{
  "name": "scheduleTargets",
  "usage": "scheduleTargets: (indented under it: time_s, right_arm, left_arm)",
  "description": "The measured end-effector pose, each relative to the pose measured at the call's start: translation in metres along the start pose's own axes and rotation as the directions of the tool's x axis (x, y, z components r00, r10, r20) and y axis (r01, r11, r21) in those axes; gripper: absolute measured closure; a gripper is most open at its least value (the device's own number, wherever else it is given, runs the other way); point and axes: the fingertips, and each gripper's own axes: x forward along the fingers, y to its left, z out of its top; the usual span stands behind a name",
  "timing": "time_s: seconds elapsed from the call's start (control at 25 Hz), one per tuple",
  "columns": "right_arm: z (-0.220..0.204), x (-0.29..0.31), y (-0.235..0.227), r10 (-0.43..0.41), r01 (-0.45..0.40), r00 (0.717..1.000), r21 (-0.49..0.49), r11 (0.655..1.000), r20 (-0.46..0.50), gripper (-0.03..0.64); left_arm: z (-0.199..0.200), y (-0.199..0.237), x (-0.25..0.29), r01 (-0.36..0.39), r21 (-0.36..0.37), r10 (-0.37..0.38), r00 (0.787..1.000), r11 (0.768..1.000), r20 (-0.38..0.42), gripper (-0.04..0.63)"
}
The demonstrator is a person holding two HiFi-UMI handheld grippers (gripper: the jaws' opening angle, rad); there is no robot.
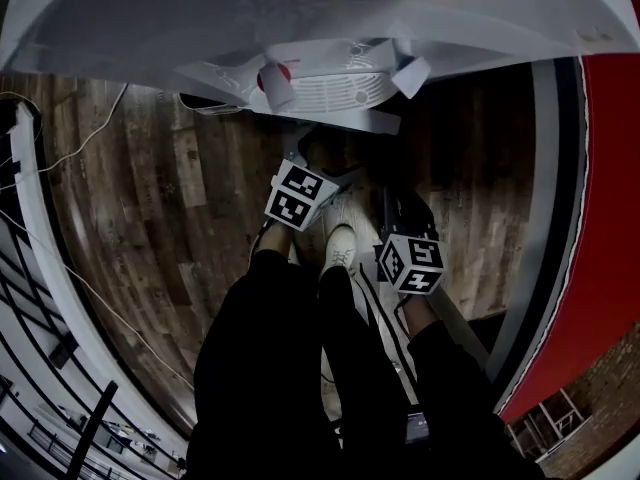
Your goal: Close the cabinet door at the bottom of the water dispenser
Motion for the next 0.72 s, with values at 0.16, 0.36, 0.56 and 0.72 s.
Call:
scheduleTargets:
  time_s: [0.16,0.36,0.56,0.72]
  right_arm:
    - [0.002,0.001,-0.001,-0.001,0.001,1.0,0.002,1.0,0.0,0.546]
    - [0.01,0.0,0.0,-0.003,0.003,1.0,0.005,1.0,0.015,0.549]
    - [0.012,0.001,0.0,0.0,0.0,1.0,0.009,1.0,0.024,0.554]
    - [0.013,0.0,0.0,-0.001,0.001,0.999,0.006,1.0,0.032,0.557]
  left_arm:
    - [0.013,0.003,0.004,-0.028,0.008,0.028,0.999,1.0,0.034,0.089]
    - [0.025,0.013,0.007,-0.067,-0.002,0.067,0.996,0.998,0.057,0.087]
    - [0.038,0.024,0.009,-0.115,-0.03,0.118,0.988,0.993,0.102,0.077]
    - [0.039,0.024,0.012,-0.147,-0.024,0.149,0.983,0.989,0.105,0.06]
